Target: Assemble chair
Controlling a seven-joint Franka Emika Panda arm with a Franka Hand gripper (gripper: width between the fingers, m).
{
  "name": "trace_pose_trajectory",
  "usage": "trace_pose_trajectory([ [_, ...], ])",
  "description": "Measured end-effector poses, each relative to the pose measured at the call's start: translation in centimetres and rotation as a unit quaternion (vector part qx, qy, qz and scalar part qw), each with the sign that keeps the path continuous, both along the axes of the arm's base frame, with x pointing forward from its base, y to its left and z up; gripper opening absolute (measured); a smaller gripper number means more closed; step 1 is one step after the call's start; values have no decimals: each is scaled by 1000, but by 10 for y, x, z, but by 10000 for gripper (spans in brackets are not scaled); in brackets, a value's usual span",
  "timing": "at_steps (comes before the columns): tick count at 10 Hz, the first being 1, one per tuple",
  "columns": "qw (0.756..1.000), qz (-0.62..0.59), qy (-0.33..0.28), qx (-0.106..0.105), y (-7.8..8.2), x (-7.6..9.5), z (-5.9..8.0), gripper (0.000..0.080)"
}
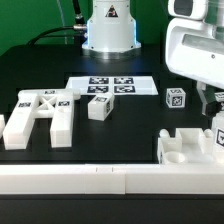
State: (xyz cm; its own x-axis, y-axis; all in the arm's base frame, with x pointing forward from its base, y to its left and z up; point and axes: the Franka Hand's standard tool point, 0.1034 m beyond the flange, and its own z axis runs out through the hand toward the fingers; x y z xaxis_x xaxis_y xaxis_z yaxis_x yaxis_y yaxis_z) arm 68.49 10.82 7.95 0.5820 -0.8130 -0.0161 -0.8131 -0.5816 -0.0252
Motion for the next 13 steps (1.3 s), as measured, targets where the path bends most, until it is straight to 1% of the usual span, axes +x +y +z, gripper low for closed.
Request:
trace_pose_trajectory([
  [1,999,45,-5,-1,1,1,0,634],
  [2,997,83,-4,-1,3,0,0,634],
  [3,995,96,-2,-1,5,-1,0,645],
  [4,991,135,-3,-1,4,-1,0,645],
  [7,972,237,-6,-2,4,-1,0,648],
  [9,947,320,-8,-6,5,-1,0,648],
  [10,942,335,-8,-7,6,-1,0,648],
  [11,927,375,-8,-9,6,-1,0,648],
  [12,918,396,-9,-9,7,-1,0,648],
  [13,896,443,-11,-9,6,-1,0,648],
])
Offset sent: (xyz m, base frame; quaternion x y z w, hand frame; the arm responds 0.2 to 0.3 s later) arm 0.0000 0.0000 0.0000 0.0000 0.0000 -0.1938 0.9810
